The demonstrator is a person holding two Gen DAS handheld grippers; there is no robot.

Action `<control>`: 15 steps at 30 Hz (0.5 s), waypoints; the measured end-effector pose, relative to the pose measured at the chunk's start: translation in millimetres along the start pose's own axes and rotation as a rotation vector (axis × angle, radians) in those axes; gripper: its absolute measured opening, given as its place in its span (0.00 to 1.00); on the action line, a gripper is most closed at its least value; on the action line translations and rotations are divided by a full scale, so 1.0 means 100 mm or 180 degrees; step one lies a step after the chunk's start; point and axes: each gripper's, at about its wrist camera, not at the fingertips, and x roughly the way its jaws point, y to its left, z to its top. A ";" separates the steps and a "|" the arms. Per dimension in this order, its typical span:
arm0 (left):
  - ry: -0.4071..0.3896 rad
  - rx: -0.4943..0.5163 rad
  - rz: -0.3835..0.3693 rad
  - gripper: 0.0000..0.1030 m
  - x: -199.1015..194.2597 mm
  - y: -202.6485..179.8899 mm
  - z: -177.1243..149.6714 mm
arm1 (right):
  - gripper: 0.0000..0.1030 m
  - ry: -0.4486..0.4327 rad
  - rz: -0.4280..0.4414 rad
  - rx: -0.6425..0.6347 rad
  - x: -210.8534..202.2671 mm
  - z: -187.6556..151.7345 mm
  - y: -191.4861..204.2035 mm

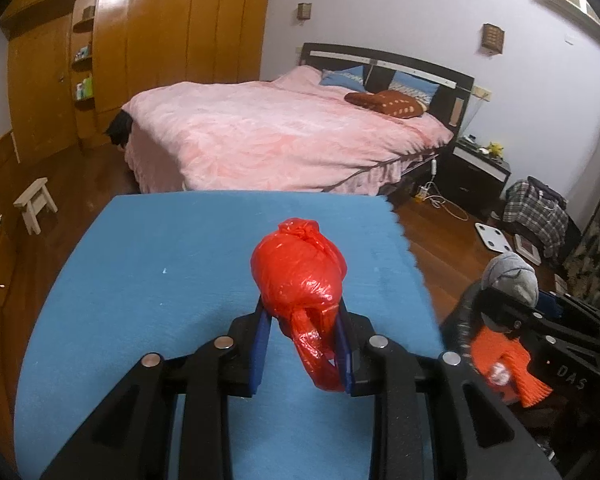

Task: Collect trash
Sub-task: 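Carry the red glove and grey sock over the bin and open both grippers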

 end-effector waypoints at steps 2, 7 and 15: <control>-0.0030 0.0046 -0.0029 0.28 -0.07 -0.09 0.00 | 0.43 -0.0041 -0.0026 0.0013 -0.14 -0.02 -0.06; -0.0126 0.0167 -0.0127 0.28 -0.23 -0.32 0.03 | 0.43 -0.0106 -0.0096 0.0038 -0.42 -0.10 -0.21; -0.0222 0.0345 -0.0319 0.28 -0.44 -0.72 0.04 | 0.43 -0.0219 -0.0211 0.0088 -0.81 -0.24 -0.45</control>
